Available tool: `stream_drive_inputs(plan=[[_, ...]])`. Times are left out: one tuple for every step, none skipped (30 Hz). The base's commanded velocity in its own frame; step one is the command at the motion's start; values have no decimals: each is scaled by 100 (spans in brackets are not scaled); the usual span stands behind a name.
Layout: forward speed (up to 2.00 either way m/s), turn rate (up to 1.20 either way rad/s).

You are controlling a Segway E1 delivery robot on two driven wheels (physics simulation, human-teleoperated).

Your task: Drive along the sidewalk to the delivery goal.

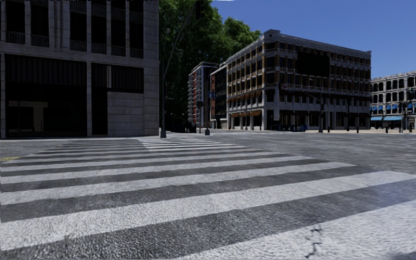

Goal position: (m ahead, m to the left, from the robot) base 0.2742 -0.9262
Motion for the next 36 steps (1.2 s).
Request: stream_drive_inputs(plan=[[75, -59], [75, -59], [75, -59], [74, -59], [74, -59], [70, -59], [60, -59], [60, -59], [46, -52], [21, -7], [21, -7], [8, -1], [0, 0], [0, 0], [0, 0], [0, 0], [0, 0], [0, 0], [0, 0], [0, 0], [0, 0], [0, 0], [0, 0], [0, 0], [0, 0], [0, 0], [0, 0], [0, 0], [0, 0], [0, 0], [0, 0], [0, 0], [0, 0], [0, 0], [0, 0], [0, 0]])
